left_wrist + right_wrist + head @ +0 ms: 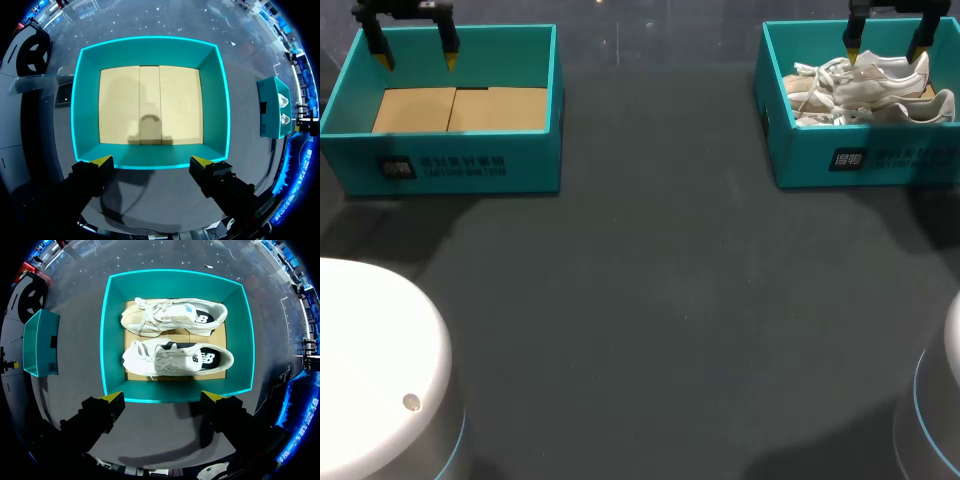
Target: Take the shoe out of the shoebox, open the shoe tongue, remove and reinsert the insole, then place the shoe into the shoebox
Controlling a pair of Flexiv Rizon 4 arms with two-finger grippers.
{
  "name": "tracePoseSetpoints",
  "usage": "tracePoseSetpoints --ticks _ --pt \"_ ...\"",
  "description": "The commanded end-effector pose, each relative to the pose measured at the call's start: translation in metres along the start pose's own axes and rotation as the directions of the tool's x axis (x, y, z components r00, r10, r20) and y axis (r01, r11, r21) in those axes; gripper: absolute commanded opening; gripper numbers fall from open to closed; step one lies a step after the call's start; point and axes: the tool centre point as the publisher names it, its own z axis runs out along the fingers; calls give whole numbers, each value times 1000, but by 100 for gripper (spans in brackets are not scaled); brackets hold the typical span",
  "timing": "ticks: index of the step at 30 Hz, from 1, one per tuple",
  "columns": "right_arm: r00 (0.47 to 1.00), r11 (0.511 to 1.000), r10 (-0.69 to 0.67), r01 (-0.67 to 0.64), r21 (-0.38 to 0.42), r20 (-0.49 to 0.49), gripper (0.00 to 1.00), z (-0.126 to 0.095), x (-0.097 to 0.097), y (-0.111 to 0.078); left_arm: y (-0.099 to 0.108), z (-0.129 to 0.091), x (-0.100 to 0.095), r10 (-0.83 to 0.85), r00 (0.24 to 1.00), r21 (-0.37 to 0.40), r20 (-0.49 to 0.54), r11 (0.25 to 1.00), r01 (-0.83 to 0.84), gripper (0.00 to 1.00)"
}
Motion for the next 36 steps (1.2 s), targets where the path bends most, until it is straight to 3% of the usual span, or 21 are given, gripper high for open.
tracePoseSetpoints --ticks 1,21,36 --pt "1000 1000 0 0 0 0 100 0 0 0 0 0 0 0 1000 -1 1 1000 0 100" --pt "1000 1000 0 0 0 0 100 0 0 0 0 0 0 0 1000 -1 1 1000 0 100" --pt "998 998 61 -60 -35 34 100 10 -68 8 0 0 0 0 1000 -1 1 1000 0 100"
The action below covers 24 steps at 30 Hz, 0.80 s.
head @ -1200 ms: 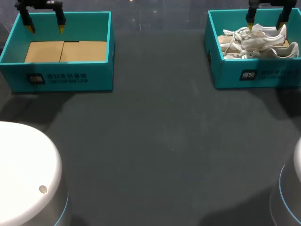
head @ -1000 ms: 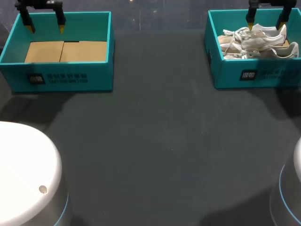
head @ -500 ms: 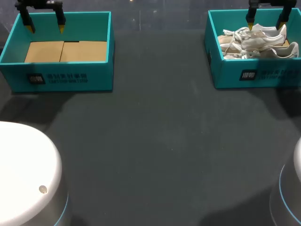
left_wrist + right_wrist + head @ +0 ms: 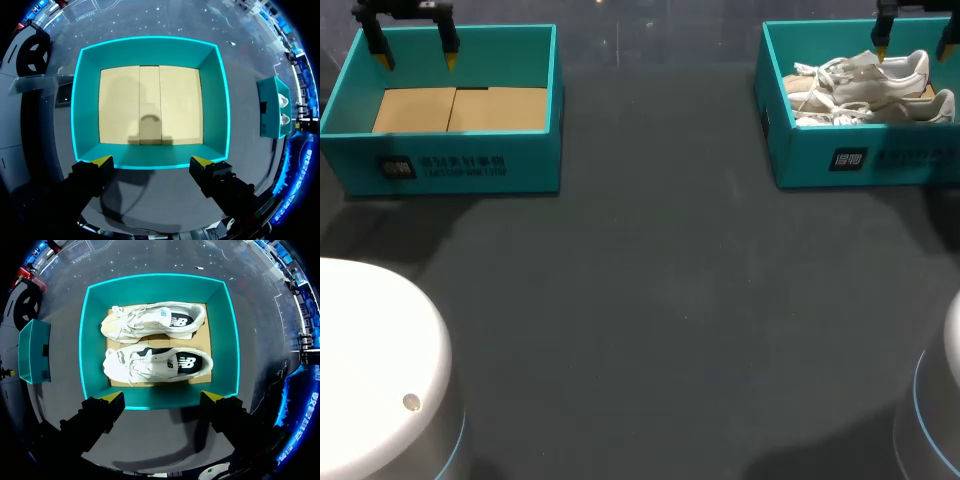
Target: Take the shoe out of the shoebox, open the shoe tongue, remove and reinsert the insole, then place the shoe into the shoebox
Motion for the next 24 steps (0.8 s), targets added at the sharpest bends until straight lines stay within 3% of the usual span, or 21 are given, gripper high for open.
tracePoseSetpoints --ticks 1,17,22,24 --pt "1000 1000 17 -17 0 -6 100 8 -15 -1 0 0 0 0 1000 -1 1 1000 0 100" --pt "996 997 74 -75 18 48 100 54 -63 6 0 0 0 0 1000 -1 1 1000 0 100" --pt "995 996 82 -83 13 64 84 67 -75 7 0 0 0 0 1000 -1 1 1000 0 100" --pt "995 997 77 -77 12 64 87 72 -79 8 0 0 0 0 1000 -1 1 1000 0 100"
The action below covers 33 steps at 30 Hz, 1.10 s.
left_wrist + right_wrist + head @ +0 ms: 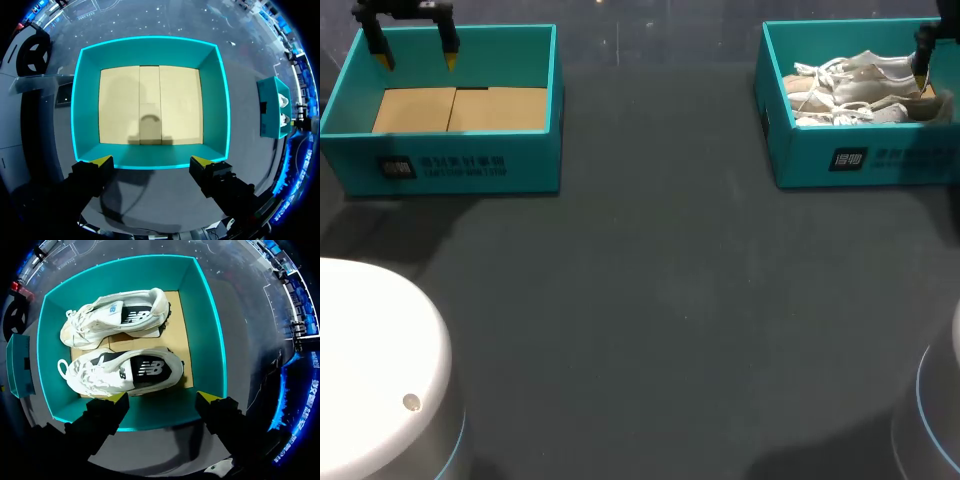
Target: Take the shoe out of the shoebox, open the shoe tongue, remove and reinsert the insole, then place the shoe into the shoebox
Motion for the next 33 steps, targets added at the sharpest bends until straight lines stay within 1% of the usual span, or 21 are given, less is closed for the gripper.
tracePoseSetpoints --ticks 1,3,5,6,8,11,13,16,25,26,28,29,30,33 --pt "1000 1000 -9 9 -2 -5 87 12 -6 4 0 0 0 0 1000 -1 1 1000 0 100" --pt "1000 1000 -14 14 -2 2 87 18 -7 6 0 0 0 0 1000 -1 1 1000 0 100" --pt "1000 1000 -14 14 0 7 82 23 -9 8 0 0 0 0 1000 -1 1 1000 0 100" --pt "1000 1000 -14 14 0 8 84 25 -10 9 0 0 0 0 1000 -1 1 1000 0 100" --pt "1000 1000 -14 14 0 7 93 30 -12 10 0 0 0 0 1000 -1 1 1000 0 100" --pt "1000 1000 -14 14 -2 13 89 36 -14 13 0 0 0 0 1000 -1 1 1000 0 100" --pt "1000 1000 -13 13 -5 23 88 40 -16 15 0 0 0 0 1000 -1 1 1000 0 100" --pt "1000 1000 -13 14 -9 24 91 46 -18 18 0 0 0 0 1000 -1 1 1000 0 100" --pt "999 999 -30 31 -29 22 82 62 -25 22 0 0 0 0 1000 -1 1 1000 0 100" --pt "999 999 -32 33 -30 23 84 64 -26 23 0 0 0 0 1000 -1 1 1000 0 100" --pt "999 999 -35 36 -29 21 82 68 -28 23 0 0 0 0 1000 -1 1 1000 0 100" --pt "999 999 -35 36 -26 19 84 70 -29 23 0 0 0 0 1000 -1 1 1000 0 100" --pt "999 999 -38 38 -23 18 89 73 -29 23 0 0 0 0 1000 -1 1 1000 0 100" --pt "999 999 -49 49 -17 18 89 80 -30 23 0 0 0 0 1000 -1 1 1000 0 100"
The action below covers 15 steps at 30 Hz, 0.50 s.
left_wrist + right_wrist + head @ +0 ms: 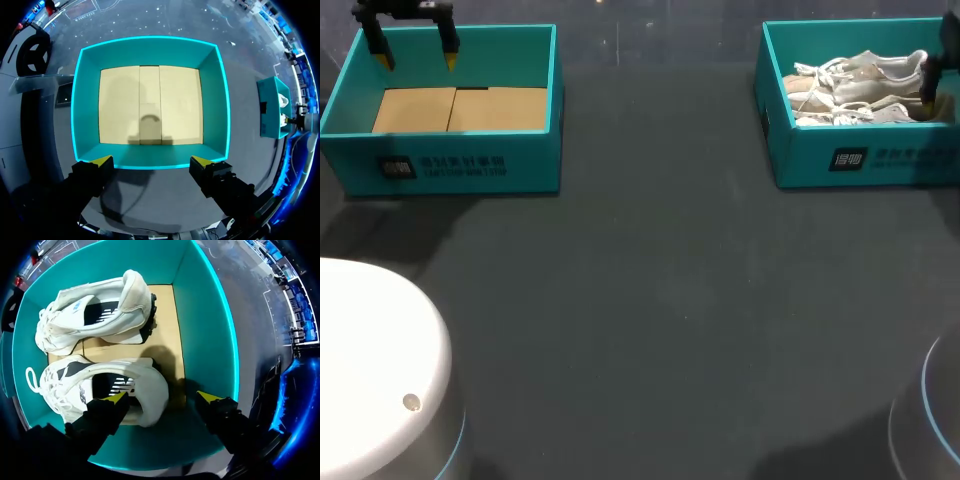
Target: Take the shoe out of the shoebox, open the shoe tongue, remove and reinsert the insole, then place the shoe into the shoebox
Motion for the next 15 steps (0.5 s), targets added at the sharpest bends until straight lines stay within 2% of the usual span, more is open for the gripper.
tracePoseSetpoints --ticks 1,3,7,13,15 --pt "1000 1000 -8 8 5 -4 88 11 -1 4 0 0 0 0 1000 -1 1 1000 0 100" --pt "1000 1000 -11 11 9 -3 86 15 0 4 0 0 0 0 1000 -1 1 1000 0 100" --pt "1000 1000 -15 15 13 -12 89 20 0 4 0 0 0 0 1000 -1 1 1000 0 100" --pt "1000 1000 -21 21 15 -15 85 24 1 4 0 0 0 0 1000 -1 1 1000 0 100" --pt "1000 1000 -21 22 16 -16 80 25 1 5 0 0 0 0 1000 -1 1 1000 0 100"
